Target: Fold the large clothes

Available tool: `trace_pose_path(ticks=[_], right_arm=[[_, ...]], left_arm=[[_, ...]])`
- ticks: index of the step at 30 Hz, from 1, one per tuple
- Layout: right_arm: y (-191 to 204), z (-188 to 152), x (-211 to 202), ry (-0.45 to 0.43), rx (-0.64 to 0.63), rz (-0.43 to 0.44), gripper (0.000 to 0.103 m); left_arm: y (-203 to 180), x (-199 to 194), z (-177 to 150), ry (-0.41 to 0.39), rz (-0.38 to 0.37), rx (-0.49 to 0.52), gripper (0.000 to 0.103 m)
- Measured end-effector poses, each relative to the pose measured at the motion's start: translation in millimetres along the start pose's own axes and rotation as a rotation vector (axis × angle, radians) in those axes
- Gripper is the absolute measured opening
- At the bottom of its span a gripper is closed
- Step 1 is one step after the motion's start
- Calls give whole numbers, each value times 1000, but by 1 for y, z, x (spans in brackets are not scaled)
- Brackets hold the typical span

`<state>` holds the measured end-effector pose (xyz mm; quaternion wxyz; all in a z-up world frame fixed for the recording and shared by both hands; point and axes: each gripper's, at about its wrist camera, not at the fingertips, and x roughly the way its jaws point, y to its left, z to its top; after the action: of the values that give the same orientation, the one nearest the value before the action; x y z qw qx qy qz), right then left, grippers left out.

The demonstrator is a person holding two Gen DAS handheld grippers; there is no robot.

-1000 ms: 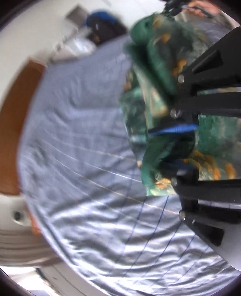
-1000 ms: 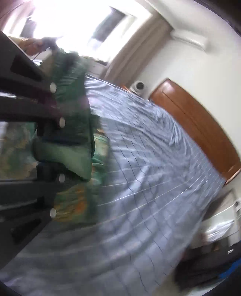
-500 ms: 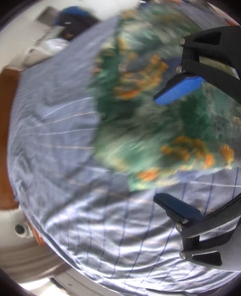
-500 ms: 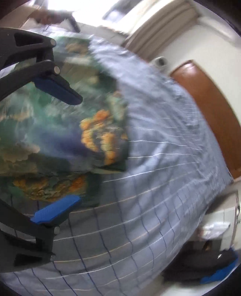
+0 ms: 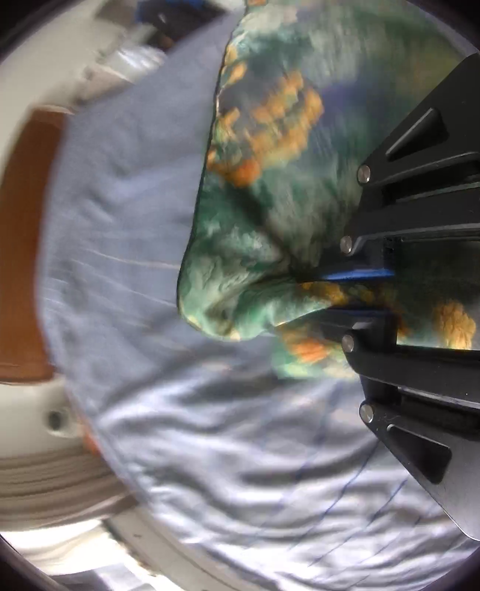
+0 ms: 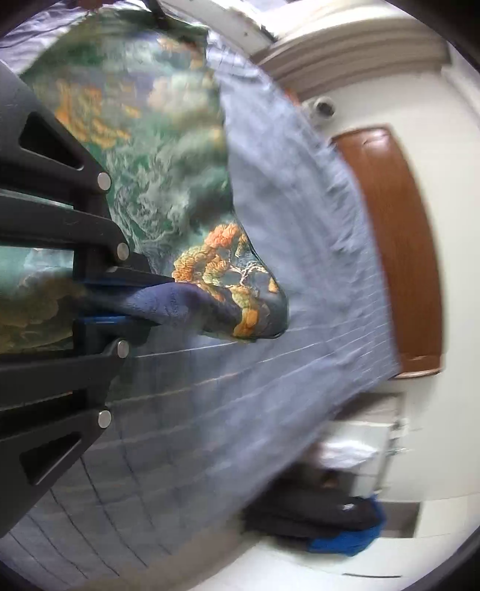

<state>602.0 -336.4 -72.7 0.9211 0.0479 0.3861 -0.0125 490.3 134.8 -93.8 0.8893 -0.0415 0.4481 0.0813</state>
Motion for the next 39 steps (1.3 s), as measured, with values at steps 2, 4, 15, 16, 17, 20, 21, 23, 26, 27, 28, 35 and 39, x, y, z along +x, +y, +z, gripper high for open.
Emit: trace_pose_path(ticks=[2,4,15,16,17,20,21,23,26,27,28,35,39], right_arm=[[-2,-25,39,84,9,-32,13],[-1,-48,59,102,12,-36,15],[-27,-51,-7,-51,171,48,82],[-26,-56,-22,-72,157,35,82],[-23,-61,-35,-88,138,24,83],[-10,-93,-80,-126,74,-2,87],[-3,-106,-95,-132,60,7,87],[9,-134,-120,-131,41,17,89],[30,-189,-156,-126,8,24,94],[35,-203,-162,-124,1,19,94],[41,-220,-167,-116,-4,12,94],[56,-285,-153,-52,-45,20,94],[50,-305,-131,-20,-71,-7,94]], left_arm=[[1,17,-16,-28,6,5,19],[1,16,-21,-79,15,1,20],[23,-70,-33,-178,-17,-54,92],[23,-78,-38,-182,-20,-44,92],[22,-90,-46,-188,-23,-28,92],[13,-127,-75,-198,-53,27,93],[9,-134,-82,-196,-67,41,94],[-3,-155,-105,-203,-122,81,98],[-25,-167,-136,-178,-165,122,100],[-32,-168,-142,-163,-173,128,100],[-43,-168,-153,-143,-190,139,100],[-101,-151,-210,-161,-167,210,100],[-126,-117,-234,-133,-91,310,100]])
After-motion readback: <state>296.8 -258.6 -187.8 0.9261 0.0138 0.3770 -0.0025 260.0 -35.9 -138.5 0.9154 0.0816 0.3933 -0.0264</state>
